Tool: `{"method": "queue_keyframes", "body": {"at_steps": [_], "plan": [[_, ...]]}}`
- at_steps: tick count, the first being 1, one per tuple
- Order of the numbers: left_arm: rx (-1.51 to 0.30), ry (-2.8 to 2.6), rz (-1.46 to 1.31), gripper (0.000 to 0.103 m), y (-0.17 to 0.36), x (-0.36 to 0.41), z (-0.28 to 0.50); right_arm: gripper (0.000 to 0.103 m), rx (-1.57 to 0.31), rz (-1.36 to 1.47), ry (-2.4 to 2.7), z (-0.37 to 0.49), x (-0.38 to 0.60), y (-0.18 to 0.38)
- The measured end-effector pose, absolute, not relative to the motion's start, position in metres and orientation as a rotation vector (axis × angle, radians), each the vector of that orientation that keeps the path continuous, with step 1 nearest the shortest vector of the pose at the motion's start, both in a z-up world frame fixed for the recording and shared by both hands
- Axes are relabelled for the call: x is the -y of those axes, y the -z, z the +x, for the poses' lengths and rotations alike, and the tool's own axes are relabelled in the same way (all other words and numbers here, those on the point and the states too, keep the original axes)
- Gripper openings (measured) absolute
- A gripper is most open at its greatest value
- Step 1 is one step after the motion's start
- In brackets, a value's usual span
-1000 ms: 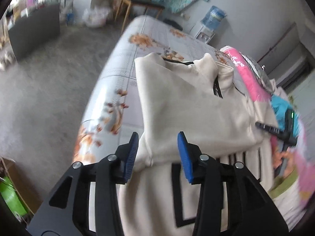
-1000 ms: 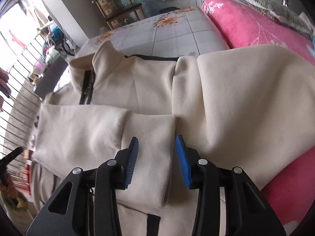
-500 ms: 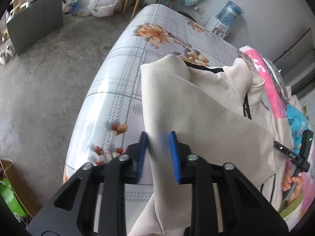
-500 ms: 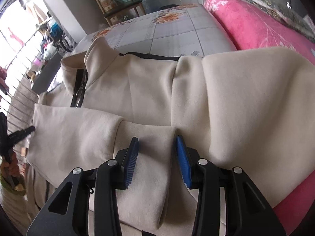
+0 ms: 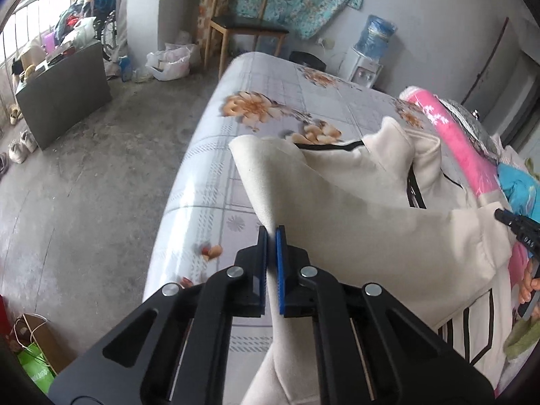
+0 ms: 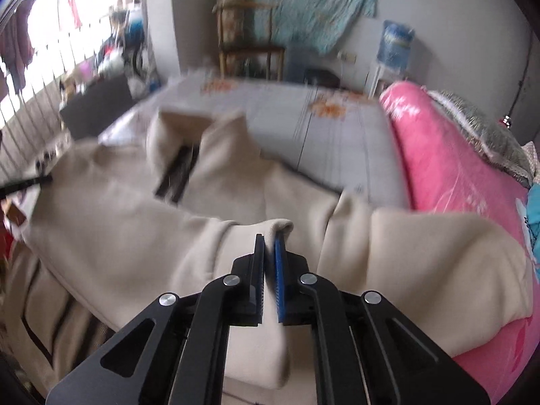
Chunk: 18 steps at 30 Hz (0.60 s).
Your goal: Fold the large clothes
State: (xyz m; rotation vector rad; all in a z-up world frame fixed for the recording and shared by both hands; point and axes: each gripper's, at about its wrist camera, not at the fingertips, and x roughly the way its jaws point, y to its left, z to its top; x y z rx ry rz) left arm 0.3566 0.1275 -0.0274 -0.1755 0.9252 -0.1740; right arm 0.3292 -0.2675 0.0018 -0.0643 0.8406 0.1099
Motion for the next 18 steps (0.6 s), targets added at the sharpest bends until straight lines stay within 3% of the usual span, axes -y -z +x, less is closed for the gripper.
{"method": "queue_keyframes", "body": {"at_steps": [10,13,18], "plan": [[-0.997,0.150,-0.291,0.005,0.062,-0.142,0.367,0.006,-0.917,-0.086,-0.033,0.354,0.274,0.057],[-0.992,0.136,-0.285,0.011,0.060,-0.145,0.367,0.007,-0.918,-0.082,-0.016,0.357,0.275,0.057],[-0.928,0.099,-0.300,0.017,0.039,-0.158,0.356,0.022,-0.905,0.037,0.012,0.351,0.295,0.041]]}}
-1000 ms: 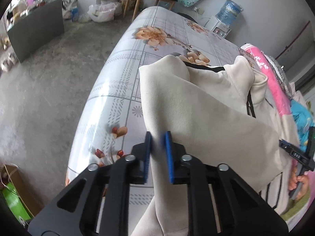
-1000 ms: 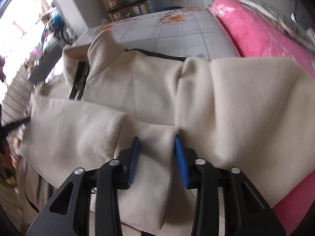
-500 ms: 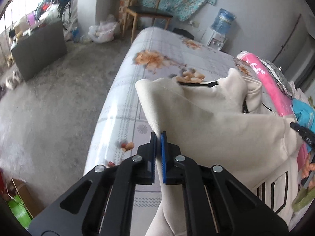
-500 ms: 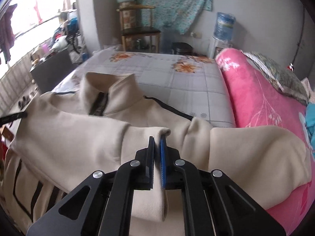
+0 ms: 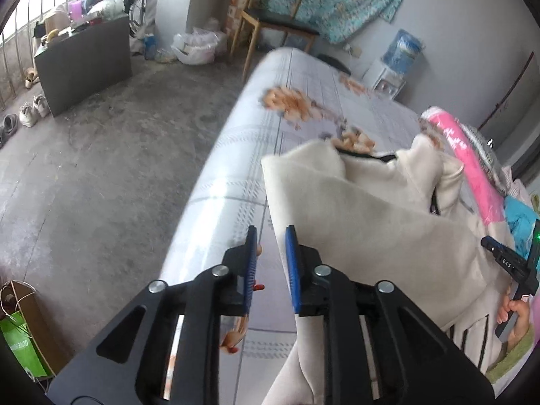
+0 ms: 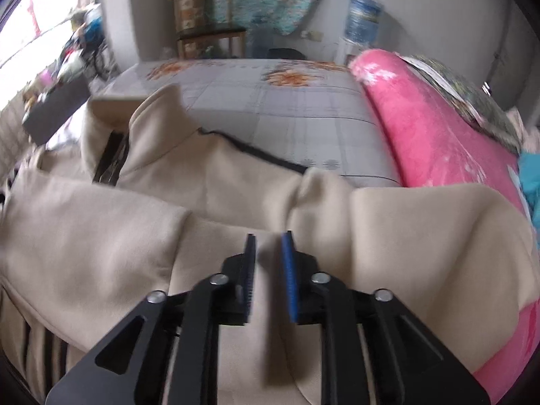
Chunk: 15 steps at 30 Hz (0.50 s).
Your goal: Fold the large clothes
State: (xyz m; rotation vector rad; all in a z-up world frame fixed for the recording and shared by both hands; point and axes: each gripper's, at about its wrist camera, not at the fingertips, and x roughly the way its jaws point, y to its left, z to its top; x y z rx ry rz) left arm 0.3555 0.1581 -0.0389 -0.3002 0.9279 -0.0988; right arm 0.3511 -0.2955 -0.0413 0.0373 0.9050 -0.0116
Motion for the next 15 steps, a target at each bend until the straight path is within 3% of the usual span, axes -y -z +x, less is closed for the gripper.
{"method": "queue_keyframes", "body": {"at_steps": [3,6,12,15], "plan": [[-0.893,0.145,-0.269,0.017,0.022,-0.153,0.339,0.027,-0.871,0.112,-0.037,0.333,0.304,0.022],[-0.917,0.235,-0.200,0.019,0.017,-0.132,0.320,0.039,-0.887,0.123,-0.154,0.313,0.293,0.014],[-1.026,0.327,-0.059,0.028,0.043,-0.084,0.289,0.039,-1.011,-0.076,-0.177,0.292,0.256,0.049],[-1.023,0.271,0.029,0.029,0.059,-0.073,0.279,0.046,-1.031,-0.053,-0.143,0.290,0.266,0.057]]}}
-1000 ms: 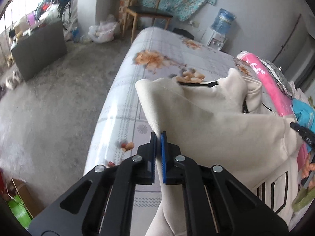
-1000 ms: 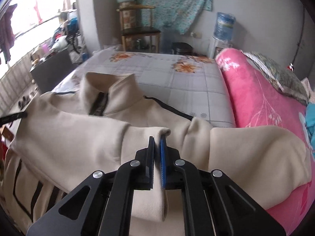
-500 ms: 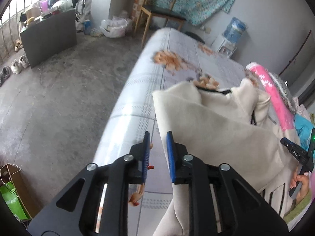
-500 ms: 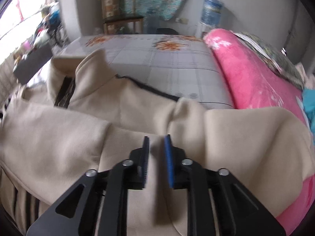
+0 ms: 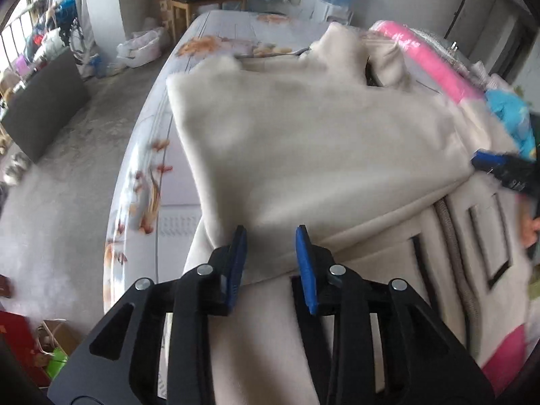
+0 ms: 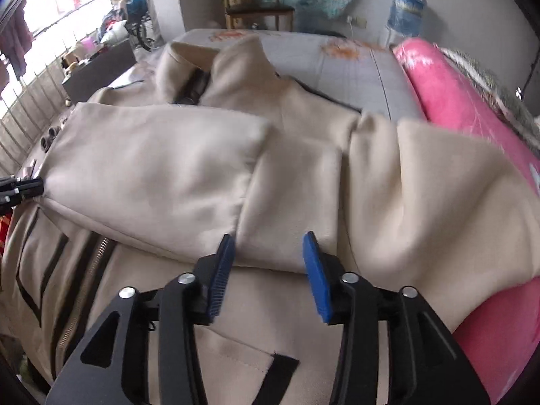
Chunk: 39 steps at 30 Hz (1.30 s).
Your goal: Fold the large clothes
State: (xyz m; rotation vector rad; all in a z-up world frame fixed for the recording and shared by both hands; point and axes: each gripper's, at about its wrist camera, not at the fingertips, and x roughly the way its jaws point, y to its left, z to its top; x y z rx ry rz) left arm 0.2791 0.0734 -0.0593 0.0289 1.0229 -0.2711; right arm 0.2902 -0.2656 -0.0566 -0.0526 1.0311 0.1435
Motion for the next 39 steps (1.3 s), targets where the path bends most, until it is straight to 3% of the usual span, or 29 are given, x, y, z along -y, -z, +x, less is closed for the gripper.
{"method": "queue_keyframes", "body": {"at_steps": [4,9,15,21,23,29,39], "plan": [[-1.025,0.270,0.030,0.031,0.052,-0.073,0.275,0.046,-1.048,-0.009,-0.098,0.288,0.274,0.046],[-0.978,0.265,0.041,0.041,0.035,-0.067,0.267,0.048,-0.975,-0.031,-0.166,0.281,0.252,0.030],[-1.031,0.191,0.067,0.051,0.059,-0.055,0.277,0.049,-1.035,-0.111,-0.155,0.295,0.229,0.067],[-1.021,0.174,0.132,0.054,0.038,-0.050,0.267,0.056,-1.013,-0.127,-0.153,0.277,0.229,0.047],[-1.002,0.175,0.141,0.062,0.020,-0.048,0.266,0.071,-0.994,-0.113,-0.148,0.269,0.233,0.035],[-0.984,0.188,0.118,0.077,-0.020,-0.022,0.282,0.085,-1.020,-0.070,-0.140,0.256,0.245,0.028],[-1.065,0.230,0.192,0.078,0.043,0.075,0.324,0.090,-1.070,-0.075,-0.068,0.243,0.264,0.065]]}}
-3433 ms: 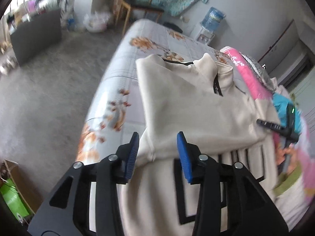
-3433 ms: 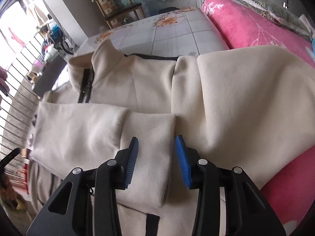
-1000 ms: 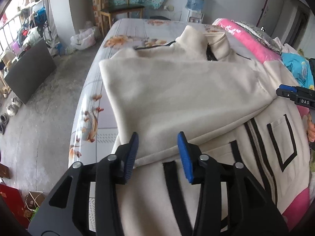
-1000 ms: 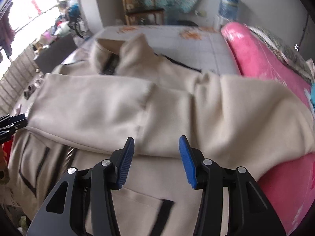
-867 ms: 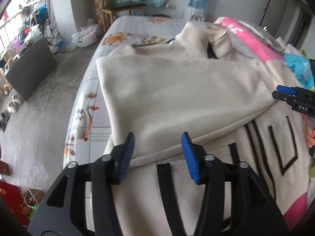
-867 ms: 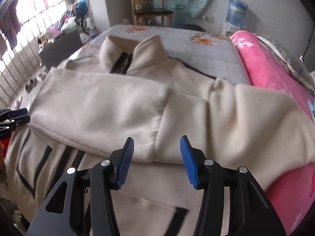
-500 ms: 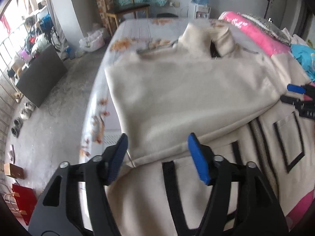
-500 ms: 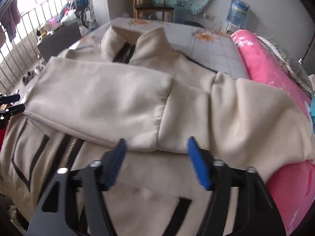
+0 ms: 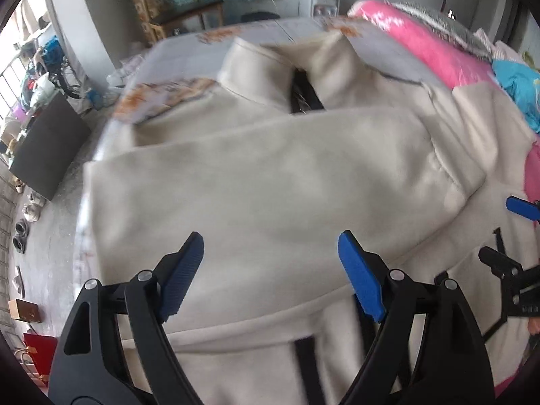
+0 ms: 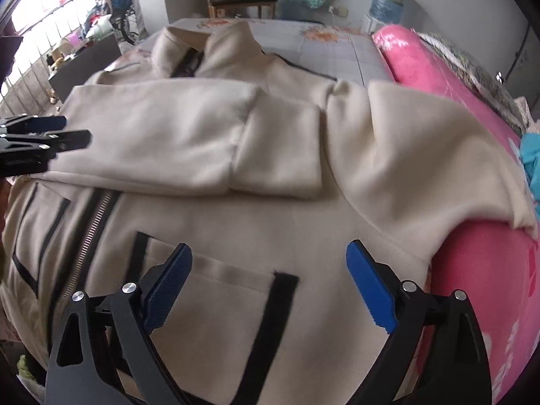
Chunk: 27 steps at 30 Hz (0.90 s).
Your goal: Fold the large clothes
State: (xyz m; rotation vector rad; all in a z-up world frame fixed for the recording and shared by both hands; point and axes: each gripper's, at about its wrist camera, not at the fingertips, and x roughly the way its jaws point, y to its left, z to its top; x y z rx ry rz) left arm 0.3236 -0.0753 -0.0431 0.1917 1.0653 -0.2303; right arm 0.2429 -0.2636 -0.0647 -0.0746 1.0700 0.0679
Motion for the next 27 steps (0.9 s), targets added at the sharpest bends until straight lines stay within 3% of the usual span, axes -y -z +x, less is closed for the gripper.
{"method": "queue_keyframes", "body": {"at_steps": [7,27], "plan": [[-1.038,0.174,0.210,0.096,0.063,0.085,0.320,0.097,-1.056,-0.093,-0.064,0.242,0.266,0.076],[-1.058,0.202,0.114,0.097,0.067,0.072,0.323,0.097,-1.078,-0.038,-0.060,0.245,0.270,0.077]]}}
